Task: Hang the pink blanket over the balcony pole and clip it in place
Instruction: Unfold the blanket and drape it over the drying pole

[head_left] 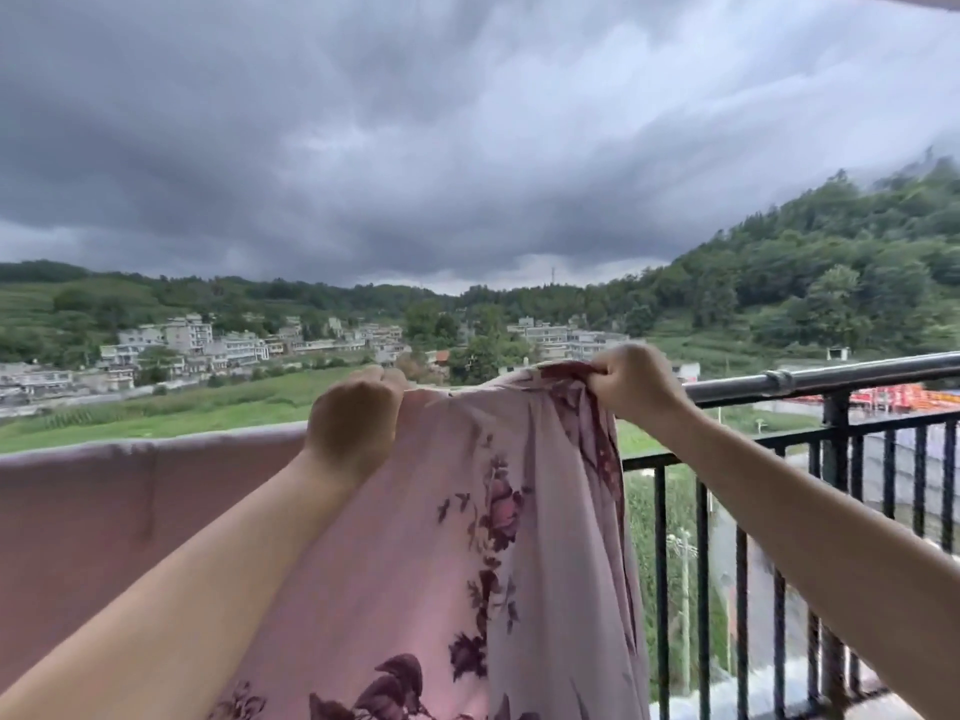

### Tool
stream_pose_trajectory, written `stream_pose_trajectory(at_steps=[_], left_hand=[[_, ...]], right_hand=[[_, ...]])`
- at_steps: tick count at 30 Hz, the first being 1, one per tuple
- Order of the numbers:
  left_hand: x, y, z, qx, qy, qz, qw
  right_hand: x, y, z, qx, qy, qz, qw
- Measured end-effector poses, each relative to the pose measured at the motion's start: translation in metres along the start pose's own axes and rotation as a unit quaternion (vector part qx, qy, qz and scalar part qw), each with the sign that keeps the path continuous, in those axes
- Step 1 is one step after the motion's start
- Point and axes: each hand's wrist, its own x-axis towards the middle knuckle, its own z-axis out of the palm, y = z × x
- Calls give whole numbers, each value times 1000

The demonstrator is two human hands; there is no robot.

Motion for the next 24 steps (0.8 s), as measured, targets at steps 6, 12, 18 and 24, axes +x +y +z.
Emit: stream_pose_trajectory(at_steps=[6,12,18,24], left_hand=[[62,-6,10,59,13,-99,993],[119,6,36,-27,-66,-255,964],[109,69,67,-88,-174,-141,971],[69,118,76,-109,-79,-6,991]], right_hand=[[125,17,-36,27,159,74,984],[211,15,9,30,75,-3,997],[163,55,73,-41,-402,-145,903],[105,105,44,126,-175,-130,968]])
